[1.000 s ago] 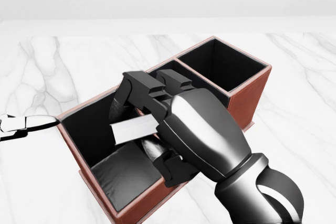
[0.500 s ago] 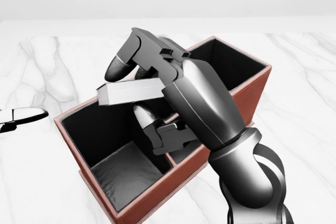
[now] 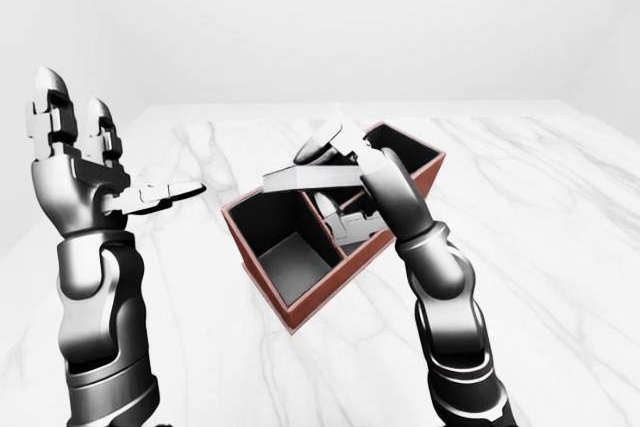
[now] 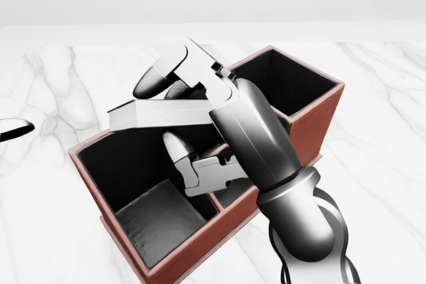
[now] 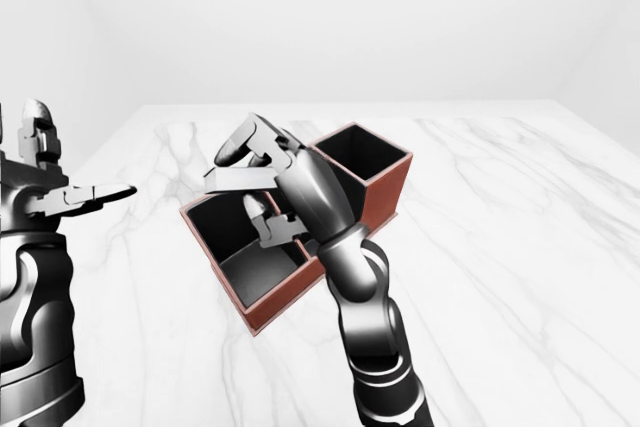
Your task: Pick up the book and place it in the left compartment of the caddy.
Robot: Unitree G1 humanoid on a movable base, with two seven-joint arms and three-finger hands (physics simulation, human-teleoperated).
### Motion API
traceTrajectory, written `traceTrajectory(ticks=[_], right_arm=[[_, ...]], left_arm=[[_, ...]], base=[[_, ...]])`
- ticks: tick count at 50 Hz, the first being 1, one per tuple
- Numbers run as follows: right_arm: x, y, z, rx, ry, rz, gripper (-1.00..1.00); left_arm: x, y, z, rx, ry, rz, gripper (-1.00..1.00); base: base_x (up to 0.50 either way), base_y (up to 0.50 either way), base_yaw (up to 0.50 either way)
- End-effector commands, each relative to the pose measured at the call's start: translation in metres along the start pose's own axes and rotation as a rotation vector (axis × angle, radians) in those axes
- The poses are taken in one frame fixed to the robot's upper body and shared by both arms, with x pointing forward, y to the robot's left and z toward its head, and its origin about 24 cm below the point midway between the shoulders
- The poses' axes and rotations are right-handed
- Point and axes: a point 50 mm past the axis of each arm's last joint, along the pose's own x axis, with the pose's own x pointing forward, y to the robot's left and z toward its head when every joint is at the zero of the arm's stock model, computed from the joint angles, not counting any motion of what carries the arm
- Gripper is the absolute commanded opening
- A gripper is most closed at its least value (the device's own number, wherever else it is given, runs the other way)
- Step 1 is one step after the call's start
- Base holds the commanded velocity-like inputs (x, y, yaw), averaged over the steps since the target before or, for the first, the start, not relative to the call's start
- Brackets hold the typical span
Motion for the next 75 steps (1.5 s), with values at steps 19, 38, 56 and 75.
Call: traceTrajectory(ticks=[19,38,56,75], right_arm=[[-0.015,0.023,-0.017,0.078,0.105,-0.004,-1.00],[-0.019,0.035,-0.037,0.110,0.202,0.005,-1.00],[-0.024,0.050,-0.048,0.133,0.266,0.042,-1.00],[-0.025,0.060,-0.057,0.158,0.306,0.069,-1.00]], left_arm=[[0.006,0.008,0.004,-0.002,-0.012,0.031,1.00],[0.009,0.014,0.011,-0.010,-0.038,0.047,1.00],[0.013,0.021,0.020,-0.017,-0.063,0.064,1.00],[0.014,0.025,0.030,-0.024,-0.097,0.066,1.00]], base=[[0.00,0.00,0.00],[0.00,0.00,0.00],[0.00,0.00,0.00],[0.00,0.00,0.00]])
